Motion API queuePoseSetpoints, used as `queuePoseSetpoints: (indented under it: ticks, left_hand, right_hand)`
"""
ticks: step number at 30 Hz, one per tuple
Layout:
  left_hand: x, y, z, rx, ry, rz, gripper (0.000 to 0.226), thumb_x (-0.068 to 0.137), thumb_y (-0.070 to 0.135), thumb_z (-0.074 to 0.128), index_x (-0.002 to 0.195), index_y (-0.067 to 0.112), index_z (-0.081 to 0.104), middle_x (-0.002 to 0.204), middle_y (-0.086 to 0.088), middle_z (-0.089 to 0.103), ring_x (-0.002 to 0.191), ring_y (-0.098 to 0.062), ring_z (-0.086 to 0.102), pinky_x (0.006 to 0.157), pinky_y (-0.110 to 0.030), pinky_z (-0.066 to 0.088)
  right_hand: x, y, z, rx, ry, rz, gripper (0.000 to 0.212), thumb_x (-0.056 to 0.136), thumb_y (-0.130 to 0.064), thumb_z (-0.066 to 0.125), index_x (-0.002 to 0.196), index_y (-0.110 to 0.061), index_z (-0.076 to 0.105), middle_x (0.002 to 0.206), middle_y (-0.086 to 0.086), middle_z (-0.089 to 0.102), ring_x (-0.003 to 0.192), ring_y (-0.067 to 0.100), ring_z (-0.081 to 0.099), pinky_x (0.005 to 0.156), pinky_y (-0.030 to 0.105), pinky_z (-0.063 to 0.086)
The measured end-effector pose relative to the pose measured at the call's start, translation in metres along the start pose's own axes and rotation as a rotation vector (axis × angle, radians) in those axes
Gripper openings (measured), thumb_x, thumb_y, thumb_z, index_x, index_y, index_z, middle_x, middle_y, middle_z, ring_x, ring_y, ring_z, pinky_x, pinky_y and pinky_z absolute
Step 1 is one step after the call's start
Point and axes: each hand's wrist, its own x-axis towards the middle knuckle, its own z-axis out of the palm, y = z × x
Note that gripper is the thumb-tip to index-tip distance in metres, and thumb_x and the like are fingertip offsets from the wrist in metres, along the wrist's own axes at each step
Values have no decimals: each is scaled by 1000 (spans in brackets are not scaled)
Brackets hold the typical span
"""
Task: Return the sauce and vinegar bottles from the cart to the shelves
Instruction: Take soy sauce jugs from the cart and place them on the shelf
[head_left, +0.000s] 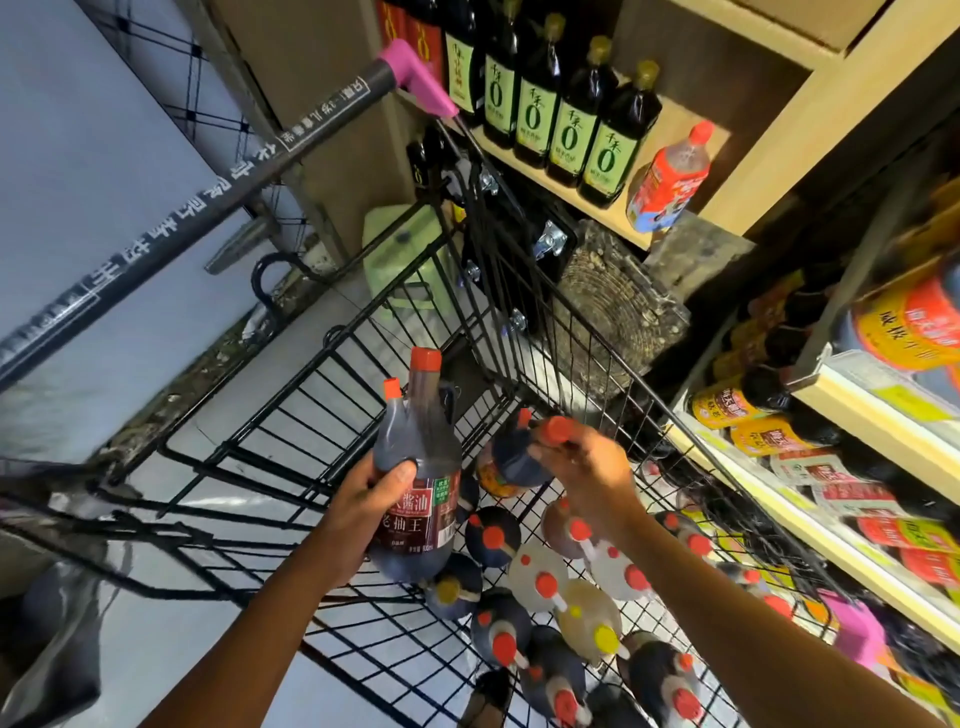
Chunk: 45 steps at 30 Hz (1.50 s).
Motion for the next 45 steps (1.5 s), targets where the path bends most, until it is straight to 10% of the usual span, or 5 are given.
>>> queuePoseSetpoints:
  ticks: [7, 12, 18, 41, 45]
  left_hand:
    - [-12, 39, 22, 4, 25, 53, 97, 35, 79, 85, 113, 27, 60, 103, -1, 78, 92, -17, 76, 72, -29, 60]
    - [-19, 62, 42, -15, -9, 61, 121, 36, 74, 90, 138, 21, 52, 123, -10, 72, 113, -31, 69, 105, -58, 47]
    - [-40, 87, 90, 10, -192, 83, 102, 44, 72, 88, 127, 19, 60, 114, -19, 73, 102, -38, 72, 77, -43, 61]
    - [-169, 36, 337, 212, -593, 71, 115, 33, 69, 92, 125, 8, 60, 106, -21, 75, 91, -36, 74, 74, -44, 60]
    - [-218, 13, 394, 233, -687, 82, 83, 67, 54, 81, 128, 3, 60, 109, -25, 72, 91, -37, 72, 87, -54, 56]
  right_hand:
    - [-6, -85, -59, 296, 213, -162, 17, 98, -13, 63, 81, -17, 64, 63, -17, 66, 63, -6, 59, 60, 10, 42]
    - [-14, -124, -95, 365, 339, -267, 18, 99, -36, 59, 85, -25, 62, 72, -8, 59, 72, 6, 53, 63, 31, 42]
    - [-41, -151, -132, 479, 438, -277, 20, 97, -28, 61, 77, -25, 63, 75, -5, 61, 75, 14, 55, 70, 33, 43]
    - [-349, -56, -305, 646, 934, -79, 27, 93, -35, 70, 69, -24, 65, 72, -8, 65, 77, 13, 60, 79, 37, 49]
    - [-435, -36, -328, 674, 1031, -80, 33, 95, -27, 68, 63, -23, 67, 67, -6, 65, 69, 11, 58, 70, 30, 48]
